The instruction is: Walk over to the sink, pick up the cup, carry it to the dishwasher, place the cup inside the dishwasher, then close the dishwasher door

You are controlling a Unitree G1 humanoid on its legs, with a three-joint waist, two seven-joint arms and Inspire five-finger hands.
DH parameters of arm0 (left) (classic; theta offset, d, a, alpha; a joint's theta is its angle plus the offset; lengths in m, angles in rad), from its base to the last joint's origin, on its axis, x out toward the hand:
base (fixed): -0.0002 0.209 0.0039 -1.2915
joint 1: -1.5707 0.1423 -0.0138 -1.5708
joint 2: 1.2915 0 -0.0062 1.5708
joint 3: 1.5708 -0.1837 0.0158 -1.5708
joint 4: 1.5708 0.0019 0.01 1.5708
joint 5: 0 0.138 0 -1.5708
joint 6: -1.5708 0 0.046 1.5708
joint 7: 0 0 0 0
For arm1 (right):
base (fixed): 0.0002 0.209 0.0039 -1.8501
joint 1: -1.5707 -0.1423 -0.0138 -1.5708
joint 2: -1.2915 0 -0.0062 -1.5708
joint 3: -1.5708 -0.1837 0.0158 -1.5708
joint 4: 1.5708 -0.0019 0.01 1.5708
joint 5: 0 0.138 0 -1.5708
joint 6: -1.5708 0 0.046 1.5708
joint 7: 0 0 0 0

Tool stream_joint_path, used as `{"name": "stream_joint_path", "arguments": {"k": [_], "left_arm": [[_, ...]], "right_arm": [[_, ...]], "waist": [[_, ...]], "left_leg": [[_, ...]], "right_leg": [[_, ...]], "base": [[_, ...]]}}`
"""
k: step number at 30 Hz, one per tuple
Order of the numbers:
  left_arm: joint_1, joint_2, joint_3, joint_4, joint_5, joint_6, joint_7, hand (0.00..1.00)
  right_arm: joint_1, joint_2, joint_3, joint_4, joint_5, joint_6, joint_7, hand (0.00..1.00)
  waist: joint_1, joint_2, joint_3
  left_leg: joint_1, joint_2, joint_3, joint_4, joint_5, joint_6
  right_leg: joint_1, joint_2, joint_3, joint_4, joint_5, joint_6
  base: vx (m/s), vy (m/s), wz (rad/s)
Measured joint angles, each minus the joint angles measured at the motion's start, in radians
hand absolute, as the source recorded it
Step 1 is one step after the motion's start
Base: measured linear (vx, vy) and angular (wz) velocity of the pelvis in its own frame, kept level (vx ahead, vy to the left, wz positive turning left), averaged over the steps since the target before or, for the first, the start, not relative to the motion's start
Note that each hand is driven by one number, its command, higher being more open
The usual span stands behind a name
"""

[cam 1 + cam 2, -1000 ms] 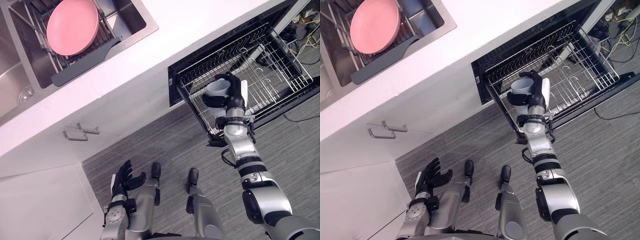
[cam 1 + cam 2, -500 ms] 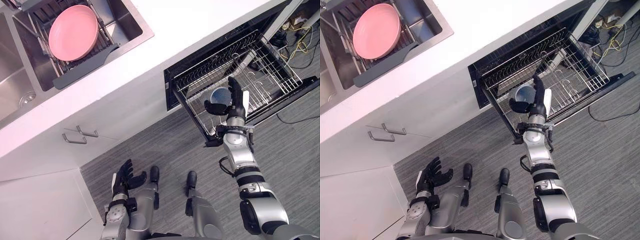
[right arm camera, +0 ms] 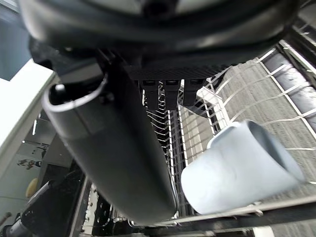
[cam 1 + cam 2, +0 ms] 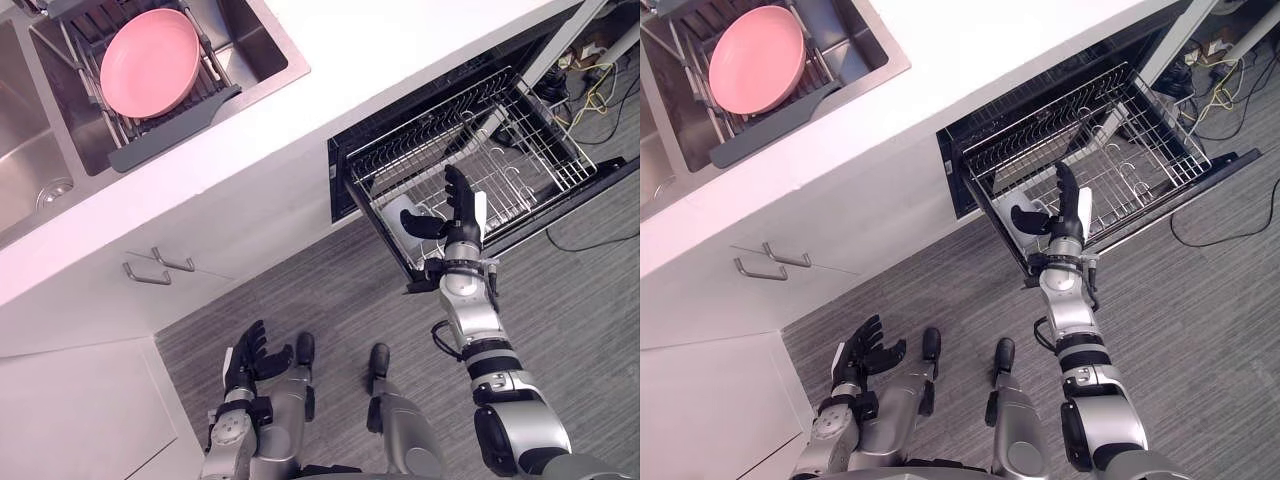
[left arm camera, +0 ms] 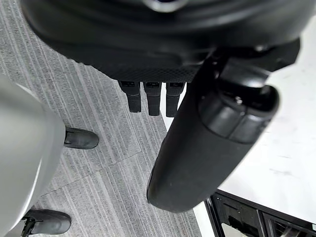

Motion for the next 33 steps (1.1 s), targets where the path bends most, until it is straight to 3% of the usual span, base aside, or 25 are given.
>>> {"name": "stream_joint_path", "arguments": {"k": [4,7,12,14,24,31,33], "left_arm": [[0.001,0.004,0.0,0.001,0.001,0.006,-0.001,0.9],[0.001,0.019,0.0,0.005,0.002,0.018,-0.005,0.9],[0.001,0.039,0.004,0.058,0.035,0.033,-0.013,0.9],[0.001,0.043,0.004,0.083,0.051,0.039,-0.027,0.9],[0.033,0.048,0.024,0.195,0.077,0.056,-0.048,0.9],[0.061,0.047,0.024,0.208,0.077,0.058,-0.049,0.9],[0.059,0.041,0.03,0.205,0.077,0.054,-0.048,0.9]], "right_arm": [[0.074,0.018,0.0,-0.079,0.002,0.0,0.0,0.9],[0.153,0.041,0.0,-0.196,0.001,-0.001,0.0,0.9],[0.306,0.078,0.0,-0.361,0.0,-0.034,0.009,0.9],[0.358,0.091,0.0,-0.393,0.0,-0.043,0.02,0.9],[0.59,0.163,0.026,-0.611,0.013,-0.091,0.112,0.9],[0.634,0.164,0.06,-0.696,0.041,-0.125,0.137,0.9],[0.636,0.167,0.062,-0.75,0.04,-0.125,0.129,0.9]], "waist": [[-0.001,-0.005,-0.003],[-0.005,-0.025,-0.015],[-0.034,-0.066,-0.068],[-0.041,-0.071,-0.101],[-0.06,-0.055,-0.248],[-0.066,-0.043,-0.28],[-0.065,-0.042,-0.28]], "left_leg": [[0.015,0.0,0.0,-0.016,0.005,-0.001],[0.039,0.001,0.0,-0.034,0.008,-0.002],[0.082,-0.008,-0.007,-0.056,0.007,-0.004],[0.093,-0.011,-0.008,-0.062,0.006,-0.005],[0.156,-0.009,-0.011,-0.068,-0.007,-0.019],[0.163,-0.008,-0.06,-0.055,-0.01,-0.021],[0.099,-0.011,-0.098,0.028,-0.032,-0.025]], "right_leg": [[0.01,0.001,-0.001,-0.005,0.0,0.0],[0.03,0.003,-0.001,-0.019,0.0,0.0],[0.083,0.003,-0.016,-0.051,-0.001,0.002],[0.095,0.003,-0.016,-0.059,-0.002,0.004],[0.167,0.0,-0.02,-0.084,-0.007,0.014],[0.21,-0.001,-0.072,-0.096,-0.011,0.008],[0.212,-0.006,-0.129,-0.088,-0.016,0.003]], "base": [[0.0,0.0,0.0],[0.01,-0.002,0.0],[0.04,0.004,0.05],[0.02,0.003,0.0],[-0.01,0.0,0.01],[-0.01,-0.013,0.22],[-0.02,-0.022,0.61]]}}
